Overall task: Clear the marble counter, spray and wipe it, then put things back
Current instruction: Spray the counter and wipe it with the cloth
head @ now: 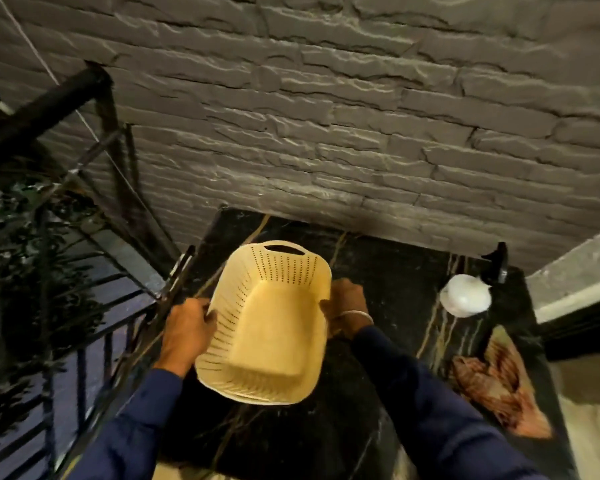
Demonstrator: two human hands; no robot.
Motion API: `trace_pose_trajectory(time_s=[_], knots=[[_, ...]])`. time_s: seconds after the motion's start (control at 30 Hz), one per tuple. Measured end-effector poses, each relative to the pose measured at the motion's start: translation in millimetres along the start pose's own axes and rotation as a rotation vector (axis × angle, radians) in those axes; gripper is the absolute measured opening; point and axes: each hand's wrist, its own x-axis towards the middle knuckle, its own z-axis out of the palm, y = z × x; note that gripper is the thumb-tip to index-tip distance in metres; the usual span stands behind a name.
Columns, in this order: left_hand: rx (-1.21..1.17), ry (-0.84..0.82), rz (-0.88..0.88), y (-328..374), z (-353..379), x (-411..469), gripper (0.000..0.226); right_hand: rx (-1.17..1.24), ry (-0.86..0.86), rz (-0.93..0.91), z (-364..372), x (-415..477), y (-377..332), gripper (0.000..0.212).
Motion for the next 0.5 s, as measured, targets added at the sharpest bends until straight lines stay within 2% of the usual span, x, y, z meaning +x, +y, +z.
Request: trace_pose_trajectory(time_s=[0.17,0.3,0.37,0.5], knots=[[-0.186,-0.200,0.139,102.0,63.2,-33.9,0.026,-0.190,0.102,0.148,-95.3,13.7,91.8,0.030],[-0.242,-0.254,0.199,164.8,104.2,-51.3,0.049,-0.189,0.181,0.270,-140.0,15.5,140.6,0.031],[-0.227,-0.250,0.191,180.3,122.8,-52.4,0.040,-0.153,0.253,0.259,-149.7,17.3,160.2,0.036],[-0.193,-0.233,0.179,199.4,132.7,-58.9,0.024,-0.084,0.222,0.234,-148.3,17.3,185.8,0.033]])
